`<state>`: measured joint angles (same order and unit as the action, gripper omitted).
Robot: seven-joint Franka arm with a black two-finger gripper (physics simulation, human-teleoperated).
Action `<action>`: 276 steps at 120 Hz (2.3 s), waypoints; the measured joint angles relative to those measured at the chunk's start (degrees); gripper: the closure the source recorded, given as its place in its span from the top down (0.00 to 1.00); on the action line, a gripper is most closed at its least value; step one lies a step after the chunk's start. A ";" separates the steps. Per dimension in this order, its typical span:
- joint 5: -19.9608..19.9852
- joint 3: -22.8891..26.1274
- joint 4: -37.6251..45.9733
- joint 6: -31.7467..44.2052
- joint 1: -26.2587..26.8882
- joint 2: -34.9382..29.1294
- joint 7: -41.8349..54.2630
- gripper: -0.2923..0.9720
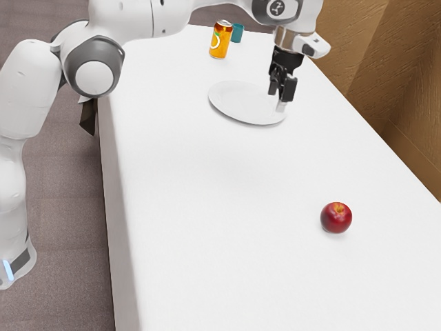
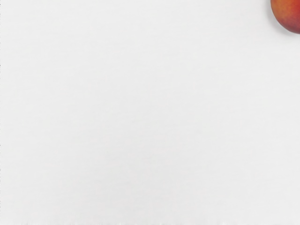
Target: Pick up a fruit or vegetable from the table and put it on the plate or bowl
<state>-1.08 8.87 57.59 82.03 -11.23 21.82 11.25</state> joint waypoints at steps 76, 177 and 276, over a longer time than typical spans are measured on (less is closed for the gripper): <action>1.07 9.00 -0.04 11.81 3.43 5.41 -0.04 0.77; 0.56 9.10 -6.06 33.41 10.04 22.51 -2.81 0.77; -5.65 8.62 -5.94 24.65 11.66 22.78 -3.42 0.77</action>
<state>-6.73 17.49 51.66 106.68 0.44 44.61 7.83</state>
